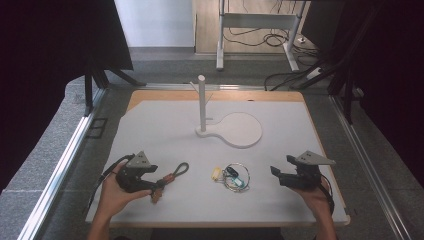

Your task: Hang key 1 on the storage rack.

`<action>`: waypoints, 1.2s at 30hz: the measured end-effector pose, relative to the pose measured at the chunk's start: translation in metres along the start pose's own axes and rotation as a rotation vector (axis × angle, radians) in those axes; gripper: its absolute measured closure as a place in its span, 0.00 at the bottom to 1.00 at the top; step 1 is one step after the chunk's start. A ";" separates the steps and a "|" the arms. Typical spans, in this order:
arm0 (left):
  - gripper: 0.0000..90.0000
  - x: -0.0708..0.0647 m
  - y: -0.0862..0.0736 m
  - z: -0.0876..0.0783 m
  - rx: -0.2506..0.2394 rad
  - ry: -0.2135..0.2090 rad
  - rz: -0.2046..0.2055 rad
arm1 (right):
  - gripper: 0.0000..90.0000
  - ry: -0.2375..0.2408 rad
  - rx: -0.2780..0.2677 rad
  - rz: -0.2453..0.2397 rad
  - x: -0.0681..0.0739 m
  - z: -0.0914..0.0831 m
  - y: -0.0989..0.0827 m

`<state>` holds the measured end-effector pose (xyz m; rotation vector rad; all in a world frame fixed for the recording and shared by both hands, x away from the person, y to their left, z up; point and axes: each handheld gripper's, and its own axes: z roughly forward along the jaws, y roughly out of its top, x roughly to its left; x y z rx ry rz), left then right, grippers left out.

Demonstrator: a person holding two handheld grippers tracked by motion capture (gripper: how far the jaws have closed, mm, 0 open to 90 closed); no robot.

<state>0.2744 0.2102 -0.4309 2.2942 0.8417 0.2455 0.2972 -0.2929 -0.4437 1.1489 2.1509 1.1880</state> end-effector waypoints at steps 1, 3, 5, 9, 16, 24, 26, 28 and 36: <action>0.39 -0.001 0.000 0.000 0.005 0.007 -0.002 | 0.27 -0.002 0.001 0.000 -0.001 0.001 0.000; 0.39 -0.002 -0.001 -0.001 0.010 0.017 -0.008 | 0.27 -0.004 0.003 -0.002 -0.004 0.003 -0.001; 0.39 -0.004 -0.003 -0.001 0.015 0.027 -0.012 | 0.28 -0.003 -0.002 -0.010 -0.006 0.003 -0.001; 0.39 -0.005 -0.007 -0.001 0.016 0.013 -0.045 | 0.30 -0.001 -0.025 -0.009 -0.009 0.002 0.002; 0.40 0.000 -0.008 -0.002 0.021 0.035 -0.091 | 0.31 0.012 -0.026 0.015 -0.019 0.001 -0.004; 0.40 -0.001 -0.006 -0.002 0.002 0.025 -0.092 | 0.34 0.045 -0.003 0.039 -0.018 0.000 -0.007; 0.39 -0.002 -0.007 -0.006 0.008 0.045 -0.093 | 0.34 0.042 0.006 0.036 -0.016 0.000 -0.008; 0.38 -0.002 -0.008 -0.011 -0.001 0.053 -0.095 | 0.34 0.045 0.007 0.040 -0.017 -0.001 -0.009; 0.36 0.000 -0.001 -0.016 -0.006 0.060 -0.114 | 0.34 0.026 0.019 0.053 -0.018 -0.001 -0.011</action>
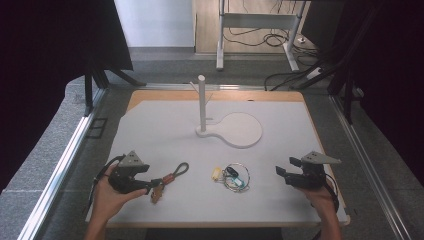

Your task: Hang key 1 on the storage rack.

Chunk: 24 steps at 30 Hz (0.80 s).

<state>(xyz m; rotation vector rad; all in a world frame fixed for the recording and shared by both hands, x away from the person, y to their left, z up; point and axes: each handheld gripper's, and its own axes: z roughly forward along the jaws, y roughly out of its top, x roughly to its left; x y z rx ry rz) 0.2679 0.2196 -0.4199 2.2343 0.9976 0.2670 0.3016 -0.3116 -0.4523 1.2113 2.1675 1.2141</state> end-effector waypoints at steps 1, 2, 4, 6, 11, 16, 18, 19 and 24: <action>0.36 -0.001 0.003 0.001 0.015 -0.006 0.003 | 0.34 -0.001 0.003 0.000 0.000 0.000 0.000; 0.36 -0.001 0.006 0.001 0.024 -0.008 0.009 | 0.34 -0.007 0.005 0.001 -0.001 -0.001 0.000; 0.36 -0.001 0.011 0.000 0.039 -0.001 0.018 | 0.34 -0.013 0.004 0.003 -0.002 -0.002 -0.001; 0.36 -0.001 0.017 -0.002 0.037 -0.010 0.021 | 0.34 -0.013 0.000 0.004 -0.002 -0.004 -0.001; 0.40 -0.002 0.028 -0.003 0.036 -0.004 0.024 | 0.35 -0.017 0.014 0.007 -0.001 -0.004 -0.001; 0.41 -0.002 0.031 0.007 0.093 -0.027 0.043 | 0.35 -0.008 0.035 -0.007 0.003 0.003 -0.002; 0.41 -0.001 0.032 0.012 0.116 -0.040 0.045 | 0.35 -0.006 0.044 -0.013 0.004 0.005 -0.002; 0.41 0.000 0.032 0.014 0.127 -0.049 0.046 | 0.35 -0.005 0.048 -0.016 0.004 0.006 -0.002; 0.43 0.001 0.034 0.026 0.170 -0.079 0.060 | 0.35 -0.007 0.046 -0.014 0.004 0.004 -0.003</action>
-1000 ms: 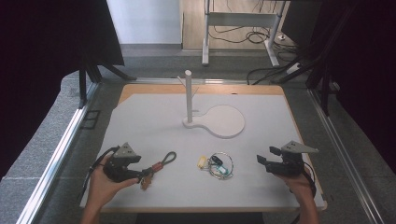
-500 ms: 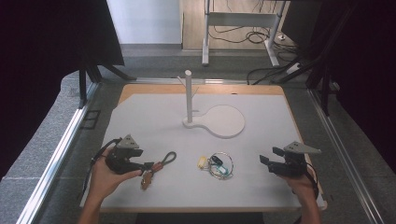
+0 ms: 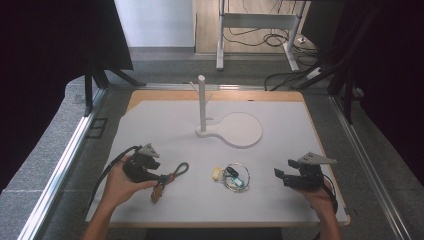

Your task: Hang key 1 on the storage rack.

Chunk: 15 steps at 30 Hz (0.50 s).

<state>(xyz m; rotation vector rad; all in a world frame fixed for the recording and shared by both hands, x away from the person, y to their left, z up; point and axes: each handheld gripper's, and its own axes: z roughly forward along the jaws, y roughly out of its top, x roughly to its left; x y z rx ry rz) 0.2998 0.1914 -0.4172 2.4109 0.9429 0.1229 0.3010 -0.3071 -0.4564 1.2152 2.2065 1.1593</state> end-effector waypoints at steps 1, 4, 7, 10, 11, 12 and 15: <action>0.44 0.000 0.001 0.002 0.005 -0.004 0.001 | 0.35 0.000 -0.001 -0.001 0.000 -0.001 0.000; 0.45 0.003 0.004 0.010 0.034 -0.021 0.011 | 0.35 -0.003 -0.004 0.002 -0.001 -0.002 0.000; 0.46 0.007 0.006 0.017 0.057 -0.030 0.011 | 0.35 -0.004 -0.005 0.003 -0.001 -0.003 0.000; 0.47 0.010 0.008 0.022 0.073 -0.045 0.011 | 0.35 -0.003 -0.004 -0.001 0.000 -0.002 0.000; 0.47 0.011 0.009 0.025 0.082 -0.058 0.010 | 0.35 -0.004 -0.003 -0.001 0.000 -0.002 0.000; 0.47 0.013 0.009 0.026 0.098 -0.065 0.014 | 0.35 -0.004 -0.002 -0.002 0.000 -0.002 0.000; 0.49 0.018 0.009 0.033 0.129 -0.089 0.002 | 0.35 -0.003 0.003 -0.004 0.000 -0.002 0.000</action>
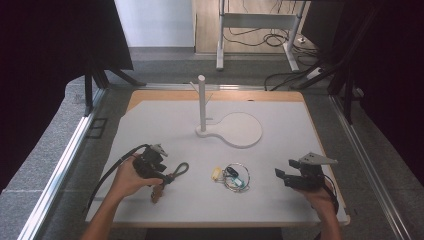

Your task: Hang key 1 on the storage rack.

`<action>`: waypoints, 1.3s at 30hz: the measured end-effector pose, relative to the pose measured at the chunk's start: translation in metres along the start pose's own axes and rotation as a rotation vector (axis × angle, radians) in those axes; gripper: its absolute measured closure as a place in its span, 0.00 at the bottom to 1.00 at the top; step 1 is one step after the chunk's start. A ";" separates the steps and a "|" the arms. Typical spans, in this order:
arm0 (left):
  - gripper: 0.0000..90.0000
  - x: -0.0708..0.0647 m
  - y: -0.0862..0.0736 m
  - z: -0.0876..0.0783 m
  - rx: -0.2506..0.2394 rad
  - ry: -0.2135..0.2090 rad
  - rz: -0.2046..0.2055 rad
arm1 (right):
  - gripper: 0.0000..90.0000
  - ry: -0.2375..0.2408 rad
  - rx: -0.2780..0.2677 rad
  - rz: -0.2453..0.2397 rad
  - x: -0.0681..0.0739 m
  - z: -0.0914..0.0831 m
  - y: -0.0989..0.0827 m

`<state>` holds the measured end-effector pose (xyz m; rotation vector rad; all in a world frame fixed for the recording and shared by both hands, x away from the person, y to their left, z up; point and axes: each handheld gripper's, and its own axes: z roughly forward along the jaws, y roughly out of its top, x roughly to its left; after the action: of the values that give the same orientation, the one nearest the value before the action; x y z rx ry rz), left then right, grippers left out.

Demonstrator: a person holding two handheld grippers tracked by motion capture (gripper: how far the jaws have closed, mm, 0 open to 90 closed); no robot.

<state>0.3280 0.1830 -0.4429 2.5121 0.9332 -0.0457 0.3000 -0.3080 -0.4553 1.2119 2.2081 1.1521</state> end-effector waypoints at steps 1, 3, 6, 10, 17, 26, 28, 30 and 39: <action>0.49 0.002 -0.001 0.002 0.007 -0.008 -0.009 | 0.35 0.000 0.000 0.000 0.000 0.000 0.000; 0.50 0.006 -0.001 0.006 0.019 -0.008 -0.012 | 0.35 -0.001 0.001 -0.001 0.000 0.000 0.000; 0.50 0.006 0.000 0.010 0.031 0.000 -0.007 | 0.35 -0.003 0.003 0.000 0.000 0.000 0.000; 0.53 0.007 0.001 0.015 0.052 0.008 -0.006 | 0.35 0.005 0.003 0.001 0.001 0.001 0.000; 0.58 0.005 0.003 0.022 0.089 0.028 0.010 | 0.35 0.012 -0.007 0.006 0.001 0.000 0.001; 0.66 -0.001 0.001 0.024 0.081 0.096 0.036 | 0.35 0.008 0.002 0.005 0.000 0.001 0.000; 0.68 -0.003 0.000 0.024 0.079 0.111 0.044 | 0.35 0.006 0.007 0.003 0.001 0.002 -0.001; 0.68 -0.008 0.001 0.025 0.081 0.134 0.059 | 0.35 0.005 0.011 0.005 0.001 0.003 -0.001; 0.73 -0.012 0.008 0.026 0.137 0.148 0.089 | 0.35 0.004 0.019 0.002 0.001 0.004 -0.001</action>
<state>0.3271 0.1592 -0.4612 2.7115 0.9013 0.1099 0.3010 -0.3054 -0.4583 1.2199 2.2262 1.1382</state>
